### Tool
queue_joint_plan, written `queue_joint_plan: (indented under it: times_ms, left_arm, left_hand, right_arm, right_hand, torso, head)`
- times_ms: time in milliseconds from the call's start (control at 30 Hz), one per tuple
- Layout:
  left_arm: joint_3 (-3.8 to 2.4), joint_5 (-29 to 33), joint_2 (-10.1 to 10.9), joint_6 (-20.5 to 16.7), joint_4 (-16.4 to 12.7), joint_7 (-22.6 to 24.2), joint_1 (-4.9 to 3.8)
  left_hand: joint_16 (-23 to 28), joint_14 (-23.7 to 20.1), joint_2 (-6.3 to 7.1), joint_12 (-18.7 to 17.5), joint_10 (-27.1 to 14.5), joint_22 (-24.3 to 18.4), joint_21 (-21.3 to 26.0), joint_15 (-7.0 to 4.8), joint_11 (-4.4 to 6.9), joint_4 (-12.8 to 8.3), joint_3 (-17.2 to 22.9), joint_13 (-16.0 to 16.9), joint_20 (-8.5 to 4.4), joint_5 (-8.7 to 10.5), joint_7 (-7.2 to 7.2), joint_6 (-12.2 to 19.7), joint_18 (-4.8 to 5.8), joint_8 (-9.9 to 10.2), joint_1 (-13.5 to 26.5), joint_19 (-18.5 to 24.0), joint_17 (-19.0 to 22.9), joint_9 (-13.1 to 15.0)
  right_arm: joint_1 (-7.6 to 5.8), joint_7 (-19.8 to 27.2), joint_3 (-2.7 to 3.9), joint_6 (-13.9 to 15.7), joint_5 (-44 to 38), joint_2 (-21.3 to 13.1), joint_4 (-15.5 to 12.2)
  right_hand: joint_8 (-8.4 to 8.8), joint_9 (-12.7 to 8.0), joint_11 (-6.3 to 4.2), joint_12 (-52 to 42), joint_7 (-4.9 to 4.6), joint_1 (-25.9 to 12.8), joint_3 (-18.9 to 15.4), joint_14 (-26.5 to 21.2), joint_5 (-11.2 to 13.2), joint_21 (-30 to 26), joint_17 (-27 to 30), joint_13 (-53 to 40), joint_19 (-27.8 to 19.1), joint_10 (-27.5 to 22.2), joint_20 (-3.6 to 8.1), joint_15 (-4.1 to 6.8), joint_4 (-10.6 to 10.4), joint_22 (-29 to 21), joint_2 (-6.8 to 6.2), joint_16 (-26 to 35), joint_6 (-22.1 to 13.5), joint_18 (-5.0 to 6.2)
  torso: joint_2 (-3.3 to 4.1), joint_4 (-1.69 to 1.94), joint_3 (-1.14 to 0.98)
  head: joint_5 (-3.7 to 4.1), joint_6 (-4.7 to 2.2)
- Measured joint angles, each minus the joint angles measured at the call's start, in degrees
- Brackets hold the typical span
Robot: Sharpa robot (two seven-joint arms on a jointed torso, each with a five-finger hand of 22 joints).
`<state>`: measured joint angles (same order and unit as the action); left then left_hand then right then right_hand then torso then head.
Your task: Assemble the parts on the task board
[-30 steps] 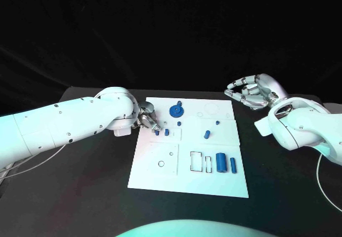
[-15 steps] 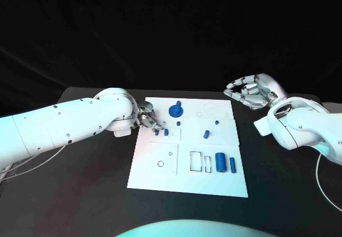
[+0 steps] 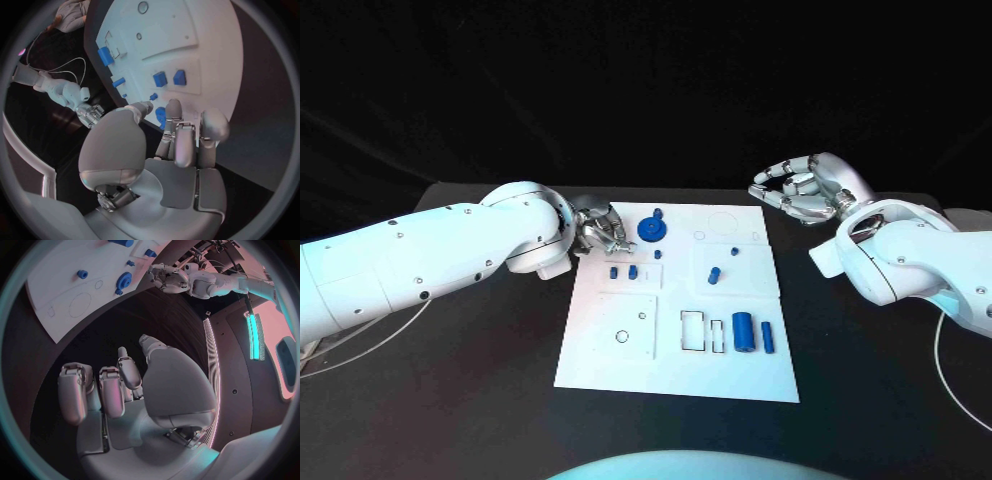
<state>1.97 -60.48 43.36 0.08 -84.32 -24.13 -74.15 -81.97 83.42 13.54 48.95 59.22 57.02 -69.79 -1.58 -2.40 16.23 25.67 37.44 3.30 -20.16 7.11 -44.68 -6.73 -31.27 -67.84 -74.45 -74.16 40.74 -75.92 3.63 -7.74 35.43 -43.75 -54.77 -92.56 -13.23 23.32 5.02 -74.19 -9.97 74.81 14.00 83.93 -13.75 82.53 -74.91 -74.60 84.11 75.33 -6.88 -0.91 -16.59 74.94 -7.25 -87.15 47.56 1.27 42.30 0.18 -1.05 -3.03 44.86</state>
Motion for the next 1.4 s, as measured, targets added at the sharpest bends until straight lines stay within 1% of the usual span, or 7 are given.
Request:
queue_joint_plan:
  times_ms: [100, 167, 267, 467, 733, 1033, 1400]
  left_arm:
    - [0.24, 0.86, -0.16, -3.82, -0.34, 5.10, 0.00]
    - [0.55, 0.83, -0.44, -6.02, -0.42, 8.46, 0.12]
    - [0.88, -0.92, -1.10, -8.96, -0.39, 13.63, 0.74]
    - [1.32, -8.87, -2.37, -11.79, 1.02, 20.32, 2.16]
    - [1.68, -20.28, -4.82, -12.60, 3.31, 23.33, 3.30]
    - [1.73, -29.29, -7.12, -12.02, 5.38, 23.55, 3.56]
    - [1.77, -33.72, -8.39, -10.11, 6.36, 22.21, 3.62]
  left_hand:
    - [6.99, -4.71, 0.33, -5.39, -6.05, -15.11, 12.00, 1.76, -1.96, -1.58, 0.98, -4.12, 1.80, 0.00, 1.86, 2.60, -2.13, 1.99, -6.90, 7.72, 7.15, -2.32]
    - [11.84, -8.88, 0.50, -7.13, -7.74, -20.01, 16.22, 2.30, -2.58, -2.50, 1.41, -5.68, 2.41, 0.00, 2.38, 3.12, -3.02, 2.65, -9.18, 10.25, 13.41, -3.34]
    - [17.02, -13.36, 0.67, -10.06, -9.68, -22.44, 18.87, 2.72, -2.95, -4.33, 2.65, -8.78, 2.83, 0.19, 2.29, 3.42, -3.02, 3.57, -12.99, 11.40, 19.97, -5.27]
    - [16.71, -15.26, 1.09, -12.73, -10.73, -21.48, 18.22, 2.84, -3.36, -6.64, 4.03, -12.67, 3.21, 0.19, 2.40, 2.26, -3.02, 4.23, -15.55, 13.00, 21.85, -8.09]
    - [14.80, -15.63, 2.84, -16.78, -12.44, -20.23, 17.31, 3.69, -4.06, -5.97, 1.70, -17.19, 3.86, 2.66, 2.40, 2.27, -3.02, 6.36, -13.80, 14.06, 23.24, -11.15]
    - [11.81, -13.66, 2.84, -18.83, -12.31, -16.27, 13.97, 3.91, -4.18, -5.32, -0.46, -20.30, 4.09, 4.85, 2.25, 2.13, -3.02, 7.77, -13.80, 12.17, 22.11, -13.43]
    - [8.90, -11.41, 1.05, -19.99, -10.62, -11.82, 10.14, 3.72, -4.13, -5.25, -0.62, -22.40, 4.05, 4.85, 1.87, -0.56, -3.01, 8.23, -15.59, 9.28, 20.57, -14.75]
  right_arm:
    - [0.00, 0.04, 0.00, 0.01, 0.01, -0.03, 0.04]
    - [0.01, 0.06, 0.00, 0.02, 0.02, -0.03, 0.06]
    - [0.03, 0.09, 0.00, 0.02, 0.02, 0.01, 0.13]
    - [0.20, 0.12, -0.03, -0.06, 0.02, 0.26, 0.27]
    - [0.35, 0.19, -0.06, -0.19, 0.19, 0.67, 0.42]
    - [0.43, 0.29, -0.08, -0.22, 0.40, 0.81, 0.45]
    - [0.45, 0.39, -0.09, -0.21, 0.56, 0.81, 0.38]
  right_hand:
    - [0.00, 0.00, -0.02, 0.00, 0.00, 0.00, 0.00, 0.00, 0.00, -0.21, 0.00, 0.10, 0.00, -0.02, 0.00, 0.00, 0.00, 0.00, 0.00, 0.00, 0.00, 0.00]
    - [-0.03, 0.00, -0.16, 0.42, 0.00, 0.00, 0.00, 0.00, 0.00, -0.41, 0.00, 0.41, 0.00, -0.60, 0.00, 0.00, 0.00, 0.00, 0.00, 0.18, 0.00, 0.00]
    - [-0.29, 0.00, -0.15, 2.90, 0.00, 0.00, 0.25, 0.00, 0.00, -0.90, 0.00, 2.62, 0.00, -2.91, 0.00, 0.00, 0.25, -0.01, 0.00, 0.22, 0.00, 0.00]
    - [-1.18, -0.23, -0.32, 11.64, 0.32, 0.00, 1.35, 0.21, -0.24, -5.13, 0.00, 10.87, -0.43, -8.90, 0.44, 0.22, 0.23, -0.01, 0.00, 2.68, -0.32, 1.35]
    - [-2.06, -0.45, -0.60, 19.89, 0.52, 0.00, 2.41, 0.00, -0.24, -9.23, 0.00, 19.03, -1.67, -12.74, 1.02, 0.43, 0.17, -0.02, 0.00, 4.82, -0.52, 2.25]
    - [-2.05, -0.49, -0.61, 21.30, 0.52, 0.00, 2.53, 0.00, -0.44, -10.10, -0.04, 20.72, -2.07, -13.31, 1.02, 0.42, 0.16, -0.02, 0.00, 5.23, -0.52, 2.25]
    - [-2.05, -0.54, -0.60, 21.52, 0.52, -0.24, 2.53, 0.00, -0.44, -10.34, -0.03, 20.90, -2.07, -13.30, 1.02, 0.42, 0.16, -0.03, -0.23, 5.23, -0.52, 2.25]
  torso:
    - [0.01, 0.06, 0.00]
    - [0.01, 0.06, -0.01]
    - [0.02, 0.09, 0.02]
    - [0.02, 0.09, 0.07]
    - [0.11, 0.02, 0.10]
    - [0.22, -0.25, -0.01]
    - [0.22, -0.29, -0.04]
  head:
    - [0.29, -0.21]
    - [0.38, -0.32]
    - [0.45, -0.50]
    - [0.51, -0.89]
    - [0.60, -1.25]
    - [0.57, -1.38]
    - [0.86, -1.25]
